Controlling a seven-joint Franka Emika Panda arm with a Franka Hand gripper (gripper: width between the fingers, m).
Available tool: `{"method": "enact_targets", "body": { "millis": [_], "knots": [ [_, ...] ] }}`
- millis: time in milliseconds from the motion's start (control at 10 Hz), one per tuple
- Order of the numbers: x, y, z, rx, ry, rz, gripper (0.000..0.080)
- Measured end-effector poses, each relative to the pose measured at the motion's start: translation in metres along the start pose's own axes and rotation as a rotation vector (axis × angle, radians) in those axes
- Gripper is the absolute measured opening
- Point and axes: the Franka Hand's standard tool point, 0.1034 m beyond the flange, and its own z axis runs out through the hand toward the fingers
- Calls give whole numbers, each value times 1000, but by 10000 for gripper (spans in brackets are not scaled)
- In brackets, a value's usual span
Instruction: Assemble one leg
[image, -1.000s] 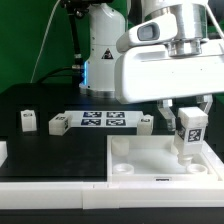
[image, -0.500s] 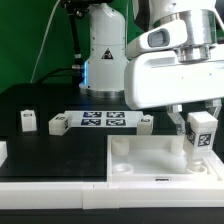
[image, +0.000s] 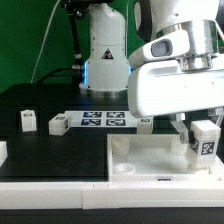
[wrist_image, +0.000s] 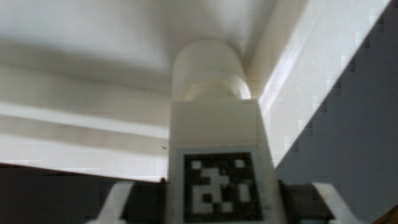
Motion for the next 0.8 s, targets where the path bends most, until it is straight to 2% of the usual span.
{"method": "enact_targets", "body": {
  "millis": [500,600,700,800],
  "knots": [
    [-1,2,0,-13,47,-13,290],
    [-1,2,1,-13,47,-13,369],
    [-1,2,1,-13,47,-13,369],
    [-1,2,1,-13,47,-13,558]
  ]
}}
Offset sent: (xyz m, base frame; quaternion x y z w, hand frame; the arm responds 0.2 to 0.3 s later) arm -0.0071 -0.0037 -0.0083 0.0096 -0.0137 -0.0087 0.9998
